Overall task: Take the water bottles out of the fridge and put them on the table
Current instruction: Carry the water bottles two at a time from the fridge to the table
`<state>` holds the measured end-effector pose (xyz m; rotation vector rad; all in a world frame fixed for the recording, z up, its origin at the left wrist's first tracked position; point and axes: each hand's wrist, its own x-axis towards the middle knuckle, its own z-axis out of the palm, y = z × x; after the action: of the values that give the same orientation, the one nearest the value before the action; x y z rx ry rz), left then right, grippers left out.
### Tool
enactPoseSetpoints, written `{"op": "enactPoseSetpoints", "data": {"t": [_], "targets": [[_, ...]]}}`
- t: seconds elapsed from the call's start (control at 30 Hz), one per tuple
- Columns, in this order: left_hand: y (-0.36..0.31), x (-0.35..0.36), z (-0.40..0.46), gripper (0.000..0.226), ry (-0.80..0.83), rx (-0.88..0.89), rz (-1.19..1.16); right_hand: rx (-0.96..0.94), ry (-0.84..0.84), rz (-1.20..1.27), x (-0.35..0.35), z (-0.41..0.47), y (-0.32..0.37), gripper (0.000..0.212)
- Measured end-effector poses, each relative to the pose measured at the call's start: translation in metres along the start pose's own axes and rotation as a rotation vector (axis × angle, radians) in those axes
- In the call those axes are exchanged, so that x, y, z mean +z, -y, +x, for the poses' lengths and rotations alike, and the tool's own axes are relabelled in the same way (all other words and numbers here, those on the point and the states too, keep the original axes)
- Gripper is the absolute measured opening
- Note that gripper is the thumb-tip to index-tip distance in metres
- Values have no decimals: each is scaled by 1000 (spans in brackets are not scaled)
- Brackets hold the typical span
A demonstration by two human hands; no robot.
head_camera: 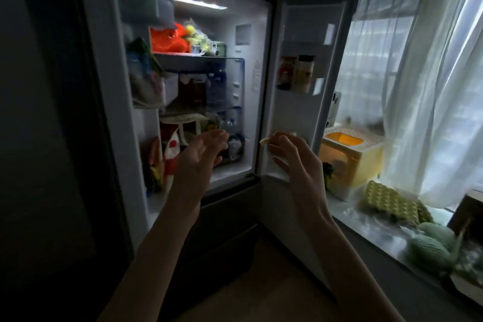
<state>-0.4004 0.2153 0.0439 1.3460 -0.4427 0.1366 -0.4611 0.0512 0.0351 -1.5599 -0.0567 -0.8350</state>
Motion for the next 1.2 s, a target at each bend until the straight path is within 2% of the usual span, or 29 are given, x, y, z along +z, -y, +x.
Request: {"op": "enactPoseSetpoints", "data": {"t": [0.07, 0.2, 0.27, 0.33, 0.47, 0.57, 0.63, 0.77, 0.87, 0.93, 1.1, 1.2], "targets": [[16, 21, 45, 27, 2, 24, -4, -1, -17, -23, -7, 45, -18, 55], [49, 57, 123, 37, 33, 9, 8, -1, -50, -47, -21, 123, -57, 45], [68, 68, 158, 37, 47, 6, 33, 17, -51, -33, -23, 159, -82, 34], [85, 77, 193, 35, 29, 6, 49, 34, -38, -10, -20, 196, -109, 34], [120, 90, 261, 33, -84, -4, 80, 44, 44, 53, -7, 273, -170, 29], [141, 99, 309, 40, -190, 17, 121, 55, 148, 76, 9, 336, -209, 24], [149, 103, 342, 35, -265, 27, 125, 46, 211, 93, 22, 379, -229, 22], [164, 95, 407, 29, -385, 4, 137, 84, 286, 126, 51, 449, -264, 39], [182, 83, 450, 28, -460, 15, 177, 121, 339, 144, 75, 489, -295, 33], [199, 75, 478, 29, -487, -15, 203, 126, 355, 138, 95, 511, -317, 37], [244, 49, 560, 26, -483, -55, 246, 188, 333, 165, 150, 567, -366, 25], [270, 30, 619, 22, -459, -51, 233, 224, 314, 166, 186, 605, -393, 28]]}}
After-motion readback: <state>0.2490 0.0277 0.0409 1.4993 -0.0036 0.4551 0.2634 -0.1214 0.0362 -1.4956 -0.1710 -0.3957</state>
